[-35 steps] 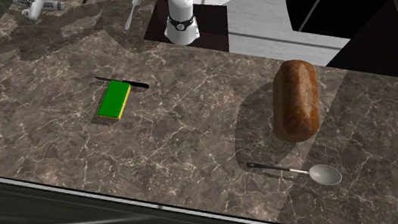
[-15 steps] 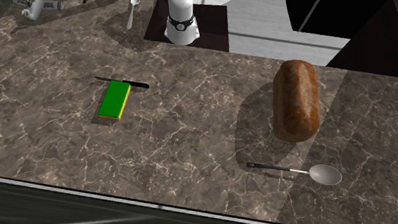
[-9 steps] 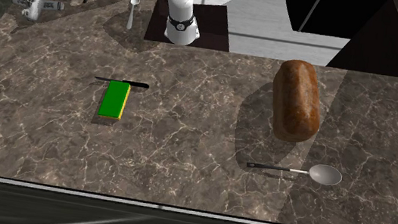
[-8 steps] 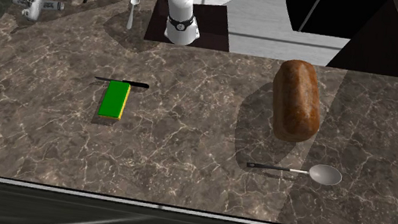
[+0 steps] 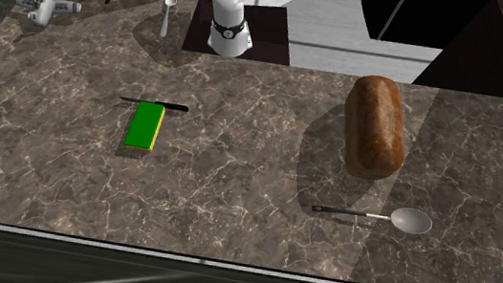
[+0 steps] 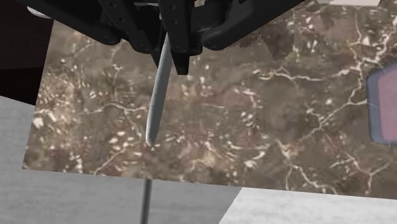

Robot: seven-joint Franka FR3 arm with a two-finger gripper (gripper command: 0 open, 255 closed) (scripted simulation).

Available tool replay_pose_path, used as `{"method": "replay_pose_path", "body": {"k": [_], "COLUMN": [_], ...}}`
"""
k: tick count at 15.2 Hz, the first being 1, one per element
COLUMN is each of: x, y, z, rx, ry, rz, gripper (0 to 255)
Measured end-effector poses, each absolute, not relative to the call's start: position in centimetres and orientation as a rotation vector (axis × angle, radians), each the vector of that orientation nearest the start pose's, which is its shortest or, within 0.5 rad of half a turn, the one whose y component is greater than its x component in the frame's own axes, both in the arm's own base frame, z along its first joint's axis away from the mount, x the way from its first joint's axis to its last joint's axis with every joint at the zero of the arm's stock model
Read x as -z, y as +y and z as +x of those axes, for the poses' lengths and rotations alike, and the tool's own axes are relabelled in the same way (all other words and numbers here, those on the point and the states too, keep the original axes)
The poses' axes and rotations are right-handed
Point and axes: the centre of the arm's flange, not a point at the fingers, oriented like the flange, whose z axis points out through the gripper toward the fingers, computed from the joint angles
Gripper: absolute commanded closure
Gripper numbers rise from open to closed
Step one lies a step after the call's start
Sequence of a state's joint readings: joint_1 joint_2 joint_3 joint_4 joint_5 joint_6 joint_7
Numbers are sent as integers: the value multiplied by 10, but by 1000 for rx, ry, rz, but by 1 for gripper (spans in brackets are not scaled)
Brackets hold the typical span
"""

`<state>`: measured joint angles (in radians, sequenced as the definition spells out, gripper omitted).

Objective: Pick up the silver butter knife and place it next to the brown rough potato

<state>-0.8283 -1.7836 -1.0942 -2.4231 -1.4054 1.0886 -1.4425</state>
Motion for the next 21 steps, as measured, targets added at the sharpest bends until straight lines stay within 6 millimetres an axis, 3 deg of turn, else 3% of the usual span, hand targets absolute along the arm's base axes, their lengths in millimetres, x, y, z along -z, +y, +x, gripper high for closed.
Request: {"method": "replay_pose_path", "body": {"k": [3, 9, 10, 16, 21], "x": [-372, -369, -369, -369, -413], "y": [-239, -239, -239, -239, -239], "z": [-345, -346, -346, -345, -343], "rx": [-83, -82, -82, -81, -82], "ry": [202, 201, 201, 200, 201], "rz": [-3127, -3128, -3128, -3128, -3128], "gripper": [255, 255, 0, 0, 0]}}
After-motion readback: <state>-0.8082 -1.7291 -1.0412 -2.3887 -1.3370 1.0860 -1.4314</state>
